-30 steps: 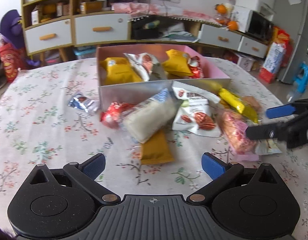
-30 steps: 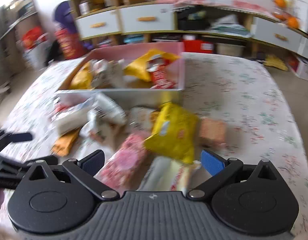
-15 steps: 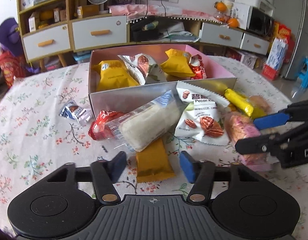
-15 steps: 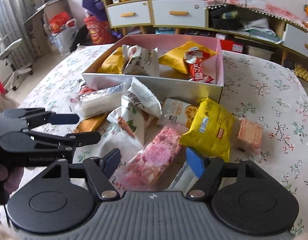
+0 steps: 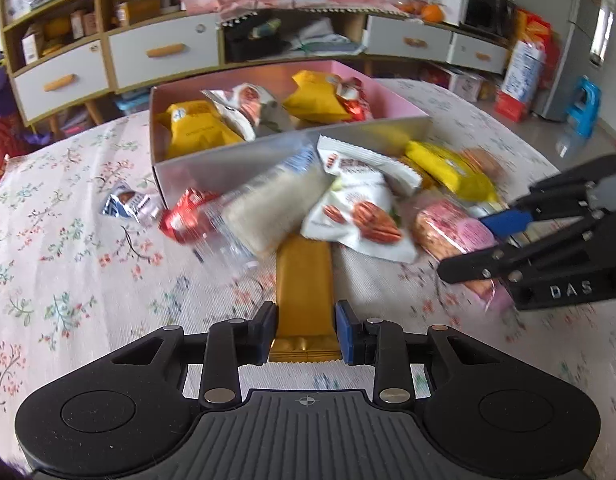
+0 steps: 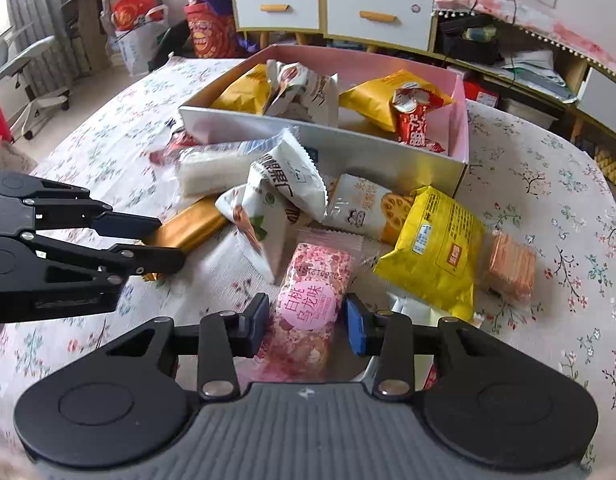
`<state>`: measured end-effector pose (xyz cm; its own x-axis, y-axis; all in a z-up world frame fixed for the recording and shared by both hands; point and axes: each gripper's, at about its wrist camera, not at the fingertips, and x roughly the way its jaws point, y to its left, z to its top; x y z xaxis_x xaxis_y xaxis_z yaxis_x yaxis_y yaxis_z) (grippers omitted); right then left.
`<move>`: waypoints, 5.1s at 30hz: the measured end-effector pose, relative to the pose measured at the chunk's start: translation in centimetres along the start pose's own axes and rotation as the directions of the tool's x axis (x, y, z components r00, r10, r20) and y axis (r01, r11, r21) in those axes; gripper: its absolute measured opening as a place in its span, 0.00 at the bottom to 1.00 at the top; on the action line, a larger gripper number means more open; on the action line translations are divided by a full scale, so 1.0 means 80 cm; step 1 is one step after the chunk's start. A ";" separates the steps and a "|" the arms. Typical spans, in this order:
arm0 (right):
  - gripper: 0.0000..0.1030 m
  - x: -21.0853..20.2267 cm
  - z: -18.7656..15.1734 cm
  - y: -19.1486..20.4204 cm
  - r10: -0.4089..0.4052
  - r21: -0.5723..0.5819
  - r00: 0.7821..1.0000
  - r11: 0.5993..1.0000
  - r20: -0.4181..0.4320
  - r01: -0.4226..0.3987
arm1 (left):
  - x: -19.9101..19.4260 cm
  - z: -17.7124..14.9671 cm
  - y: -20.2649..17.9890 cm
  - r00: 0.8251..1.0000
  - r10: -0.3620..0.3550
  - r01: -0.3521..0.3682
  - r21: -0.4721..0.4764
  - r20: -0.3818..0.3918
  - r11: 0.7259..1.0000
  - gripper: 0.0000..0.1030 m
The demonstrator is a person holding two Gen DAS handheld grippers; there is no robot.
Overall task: Organize snacks
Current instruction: 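Grasp the gold bar with the left gripper while the right grasps the pink bar, then carry the gold bar and pink bar into the pink box and open both grippers, then withdraw both grippers from the box back over the snack pile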
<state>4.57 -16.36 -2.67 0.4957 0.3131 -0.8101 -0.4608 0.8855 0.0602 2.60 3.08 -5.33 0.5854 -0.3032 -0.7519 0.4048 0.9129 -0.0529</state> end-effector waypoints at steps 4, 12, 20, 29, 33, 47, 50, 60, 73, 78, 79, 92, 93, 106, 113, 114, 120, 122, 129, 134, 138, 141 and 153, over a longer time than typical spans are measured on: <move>0.33 -0.004 -0.005 0.007 0.020 -0.027 1.000 0.999 -0.015 -0.020 | -0.010 -0.009 -0.004 0.999 -0.030 0.031 0.018 -0.027 0.999 0.28; 0.34 -0.009 -0.015 0.018 0.071 -0.088 0.997 0.993 -0.030 -0.073 | -0.023 -0.020 -0.010 0.995 -0.085 0.089 0.062 -0.055 0.994 0.34; 0.51 -0.006 -0.015 0.026 0.072 -0.136 0.997 0.988 -0.034 -0.076 | -0.011 -0.018 -0.027 0.999 -0.018 0.021 0.117 -0.027 0.993 0.76; 0.76 0.002 -0.015 0.016 0.040 -0.116 0.999 0.992 -0.036 -0.044 | -0.004 -0.014 -0.018 1.000 -0.002 0.002 0.083 -0.006 0.997 0.75; 0.68 0.000 -0.015 0.015 0.046 -0.123 0.999 0.991 -0.029 -0.049 | -0.003 -0.010 -0.018 1.000 0.001 0.000 0.073 -0.005 0.997 0.58; 0.29 -0.007 -0.009 0.011 0.030 -0.116 0.999 0.993 -0.018 -0.032 | -0.004 -0.002 -0.027 1.000 0.005 -0.003 0.074 -0.023 0.997 0.25; 0.29 -0.008 -0.009 0.012 0.017 -0.123 1.000 0.992 -0.013 -0.019 | -0.005 -0.001 -0.027 0.999 0.010 -0.008 0.069 -0.030 0.998 0.25; 0.28 -0.026 0.001 0.000 0.017 -0.059 0.999 0.998 0.048 -0.014 | -0.025 0.007 -0.023 1.000 0.012 -0.011 0.052 -0.002 0.999 0.25; 0.28 -0.048 0.036 -0.019 0.035 0.065 0.984 0.997 0.173 -0.047 | -0.064 0.047 0.005 0.991 0.035 -0.026 -0.074 0.126 0.997 0.25; 0.28 -0.040 0.053 -0.027 0.051 0.122 0.980 0.990 0.194 -0.076 | -0.069 0.068 0.020 0.985 0.044 -0.019 -0.147 0.167 0.989 0.25; 0.28 -0.036 0.058 -0.029 0.054 0.135 0.979 0.987 0.197 -0.082 | -0.068 0.072 0.023 0.985 0.044 -0.017 -0.158 0.170 0.987 0.25; 0.28 0.009 0.105 -0.081 0.114 0.375 0.965 0.906 0.236 -0.199 | 0.015 0.143 0.044 0.997 0.021 -0.007 -0.191 0.071 0.982 0.25; 0.28 0.014 0.109 -0.084 0.122 0.383 0.963 0.900 0.239 -0.209 | 0.022 0.145 0.044 0.998 0.018 -0.006 -0.191 0.061 0.981 0.25; 0.28 0.055 0.128 -0.096 0.092 0.375 0.972 0.911 0.216 -0.170 | 0.081 0.172 0.057 0.998 0.033 -0.023 -0.199 0.050 0.980 0.25; 0.28 0.063 0.133 -0.093 0.034 0.337 0.972 0.934 0.234 -0.114 | 0.105 0.180 0.068 0.995 0.076 -0.061 -0.201 0.069 0.978 0.25; 0.28 0.065 0.134 -0.091 0.021 0.325 0.972 0.941 0.232 -0.098 | 0.108 0.179 0.069 0.994 0.078 -0.061 -0.207 0.077 0.977 0.25; 0.28 0.068 0.134 -0.092 0.000 0.294 0.974 0.953 0.226 -0.068 | 0.117 0.170 0.065 0.996 0.051 -0.036 -0.208 0.068 0.977 0.23; 0.28 0.066 0.134 -0.093 -0.005 0.290 0.975 0.955 0.223 -0.062 | 0.117 0.166 0.061 0.997 0.045 -0.030 -0.197 0.068 0.980 0.23; 0.36 0.058 0.134 -0.090 -0.008 0.287 0.976 0.956 0.217 -0.056 | 0.100 0.161 0.058 0.993 0.032 -0.008 -0.206 0.115 0.979 0.37; 0.47 0.044 0.136 -0.089 -0.011 0.289 0.971 0.955 0.239 -0.060 | 0.079 0.156 0.046 0.989 0.035 -0.009 -0.173 0.145 0.985 0.61; 0.55 0.034 0.132 -0.088 -0.027 0.283 0.972 0.958 0.233 -0.042 | 0.064 0.151 0.038 0.990 0.031 -0.007 -0.170 0.140 0.985 0.67; 0.62 0.024 0.129 -0.086 -0.041 0.274 0.973 0.961 0.228 -0.024 | 0.052 0.146 0.034 0.990 0.030 -0.006 -0.169 0.139 0.986 0.72; 0.85 -0.015 0.110 -0.073 -0.066 0.247 0.974 0.969 0.218 0.010 | 0.006 0.117 0.014 0.991 0.045 -0.025 -0.160 0.122 0.987 0.90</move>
<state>13.13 -18.88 3.11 0.6734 0.3213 -0.6658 -0.2598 0.9460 0.1938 9.89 1.40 0.43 0.6847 -0.2929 -0.6674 0.2723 0.9522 -0.1385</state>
